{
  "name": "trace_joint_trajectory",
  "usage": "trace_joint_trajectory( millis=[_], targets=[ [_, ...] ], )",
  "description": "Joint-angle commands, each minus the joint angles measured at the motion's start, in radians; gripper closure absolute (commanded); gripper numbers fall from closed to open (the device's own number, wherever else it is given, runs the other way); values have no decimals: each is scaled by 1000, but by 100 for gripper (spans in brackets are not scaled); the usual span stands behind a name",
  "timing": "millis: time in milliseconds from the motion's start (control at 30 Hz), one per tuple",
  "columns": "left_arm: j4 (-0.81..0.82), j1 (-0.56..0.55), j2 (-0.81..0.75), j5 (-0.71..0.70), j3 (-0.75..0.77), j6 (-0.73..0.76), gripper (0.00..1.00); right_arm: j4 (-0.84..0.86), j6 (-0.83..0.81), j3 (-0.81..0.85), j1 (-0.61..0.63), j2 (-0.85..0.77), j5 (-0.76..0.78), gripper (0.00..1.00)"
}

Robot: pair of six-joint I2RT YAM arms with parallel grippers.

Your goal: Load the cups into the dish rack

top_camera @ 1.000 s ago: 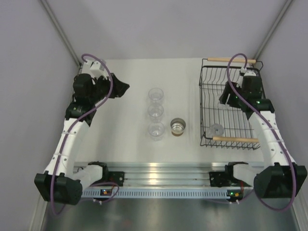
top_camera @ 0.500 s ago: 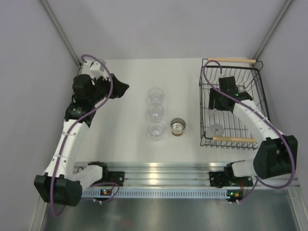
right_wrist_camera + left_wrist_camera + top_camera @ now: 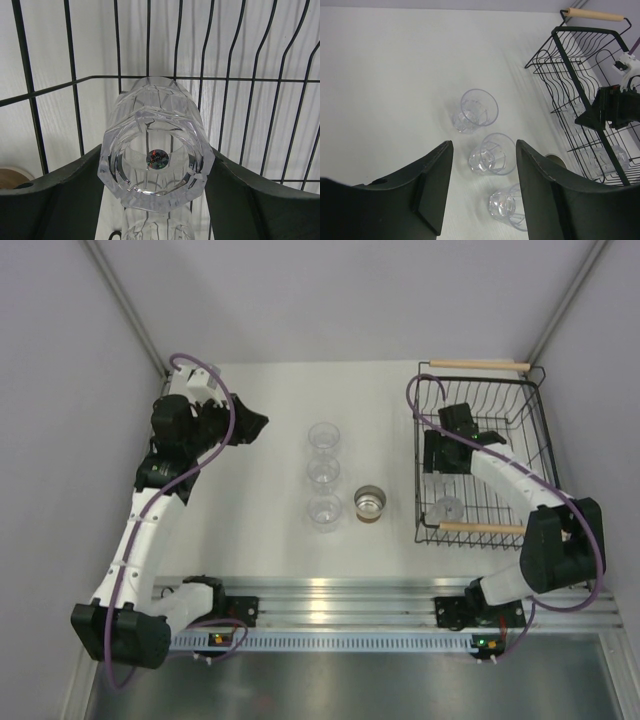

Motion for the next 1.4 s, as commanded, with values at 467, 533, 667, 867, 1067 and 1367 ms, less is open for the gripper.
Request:
trace_joint_trajectory(
  millis=[467,533,667,867,1067,1367],
  targets=[
    [1,3,-14,-5,-6,17,34,30,26,-6,30,28,35,87],
    [-1,3,-16,-5,-6,17,33,28,24,-6,30,22,35,81],
    [-2,3,-14,-5,-6,17,30,27,21,-9,30,14,35,66],
    [-2,3,-16,-5,-6,17,16,20,14,-9,30,14,29,41],
    [-2,3,-14,-5,-6,17,3,19,8,-10,29,9,36,24],
    [-4,3,-11,-5,-6,18,2,17,9,-7,30,-23,55,15]
  ],
)
